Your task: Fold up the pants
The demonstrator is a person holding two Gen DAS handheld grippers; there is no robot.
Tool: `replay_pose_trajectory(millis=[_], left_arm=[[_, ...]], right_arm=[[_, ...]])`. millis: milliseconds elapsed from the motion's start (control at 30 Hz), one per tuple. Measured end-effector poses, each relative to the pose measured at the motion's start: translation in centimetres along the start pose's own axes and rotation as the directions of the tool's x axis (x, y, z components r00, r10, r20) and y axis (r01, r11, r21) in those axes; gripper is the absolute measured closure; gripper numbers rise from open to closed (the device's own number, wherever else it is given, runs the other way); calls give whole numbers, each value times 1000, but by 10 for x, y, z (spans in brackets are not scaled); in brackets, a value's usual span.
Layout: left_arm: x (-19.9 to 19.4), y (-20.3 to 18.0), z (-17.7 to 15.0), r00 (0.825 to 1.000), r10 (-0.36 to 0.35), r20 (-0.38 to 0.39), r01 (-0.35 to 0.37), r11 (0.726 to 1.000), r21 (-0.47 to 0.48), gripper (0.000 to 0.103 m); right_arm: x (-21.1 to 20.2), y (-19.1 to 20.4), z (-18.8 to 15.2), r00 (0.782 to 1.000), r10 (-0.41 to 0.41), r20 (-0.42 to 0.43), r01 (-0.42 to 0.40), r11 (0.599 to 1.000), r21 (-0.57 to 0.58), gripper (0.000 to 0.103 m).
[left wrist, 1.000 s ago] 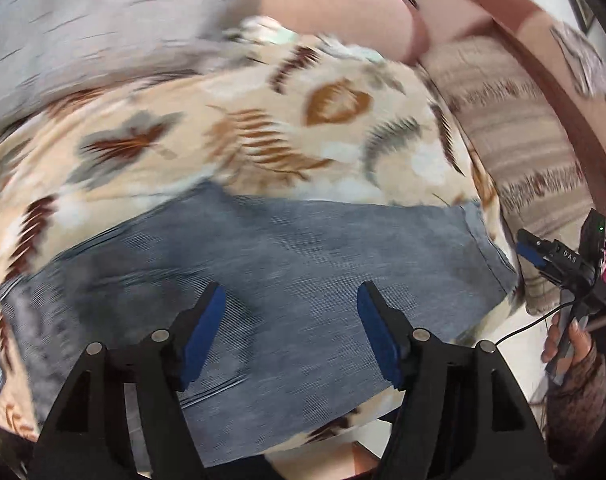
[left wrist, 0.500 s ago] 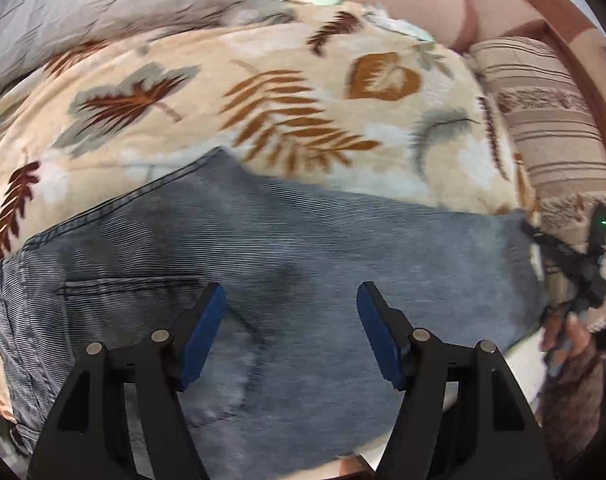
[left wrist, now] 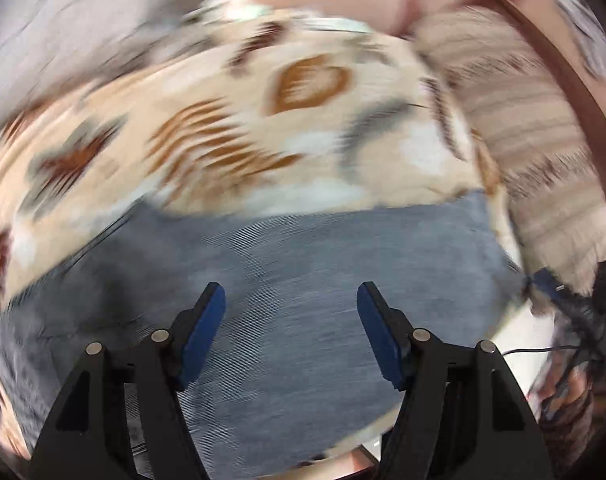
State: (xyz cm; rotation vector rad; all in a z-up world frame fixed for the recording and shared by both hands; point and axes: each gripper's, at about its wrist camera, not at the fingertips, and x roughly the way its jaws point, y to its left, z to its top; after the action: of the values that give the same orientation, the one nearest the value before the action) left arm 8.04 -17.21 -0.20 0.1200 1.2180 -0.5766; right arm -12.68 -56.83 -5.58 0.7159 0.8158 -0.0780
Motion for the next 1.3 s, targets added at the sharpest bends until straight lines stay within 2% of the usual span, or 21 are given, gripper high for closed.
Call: replay_pose_trajectory(millis=[167, 300, 367, 467, 600, 800, 867, 933, 967, 1033, 1067, 1100, 1133, 1167, 1200, 1267, 1300], left_arm=[[27, -76, 29, 998, -26, -57, 35, 988, 149, 32], [47, -115, 49, 995, -39, -92, 56, 980, 192, 32], [61, -134, 64, 991, -65, -115, 86, 979, 186, 32], [86, -159, 86, 986, -73, -150, 99, 980, 173, 32], [119, -182, 105, 974, -89, -209, 127, 976, 176, 32], [162, -213, 116, 960, -31, -278, 111, 954, 279, 32], [174, -222, 112, 946, -36, -322, 140, 942, 304, 32], [186, -231, 101, 920, -64, -386, 201, 923, 327, 31], [189, -235, 95, 916, -61, -396, 212, 912, 351, 27], [187, -240, 87, 931, -56, -362, 209, 893, 399, 25], [186, -240, 86, 933, -67, -353, 215, 891, 399, 25], [184, -238, 86, 935, -86, -345, 226, 893, 389, 28], [181, -235, 86, 939, -105, -328, 234, 894, 381, 47], [178, -232, 86, 942, -116, -315, 236, 895, 377, 64], [175, -228, 86, 944, -124, -304, 237, 897, 372, 68], [168, -222, 85, 953, -127, -275, 228, 898, 376, 90], [163, -220, 85, 955, -135, -265, 231, 897, 377, 91]], right_arm=[[12, -29, -37, 995, 95, -35, -88, 981, 170, 45], [40, -36, -53, 978, 185, -92, -154, 949, 276, 45], [46, -35, -52, 969, 236, -73, -204, 930, 304, 45], [54, -34, -47, 962, 272, -36, -246, 914, 322, 45], [63, -35, -47, 957, 287, -49, -256, 910, 327, 46], [64, -39, -51, 951, 307, -35, -282, 910, 304, 46], [66, -40, -50, 952, 304, -32, -283, 914, 289, 46], [66, -39, -52, 953, 303, -22, -285, 917, 279, 46], [65, -39, -52, 952, 304, -16, -288, 916, 280, 46], [63, -39, -55, 951, 309, -2, -296, 912, 283, 46], [62, -39, -55, 952, 306, 6, -295, 914, 278, 48], [62, -38, -55, 954, 299, 9, -290, 917, 273, 50], [62, -38, -56, 957, 291, 13, -283, 920, 271, 53], [62, -41, -56, 958, 288, 14, -280, 921, 272, 65], [64, -41, -55, 959, 285, 6, -275, 921, 276, 77], [63, -42, -58, 959, 282, 5, -272, 922, 275, 80], [61, -39, -57, 961, 276, 6, -268, 926, 265, 83]])
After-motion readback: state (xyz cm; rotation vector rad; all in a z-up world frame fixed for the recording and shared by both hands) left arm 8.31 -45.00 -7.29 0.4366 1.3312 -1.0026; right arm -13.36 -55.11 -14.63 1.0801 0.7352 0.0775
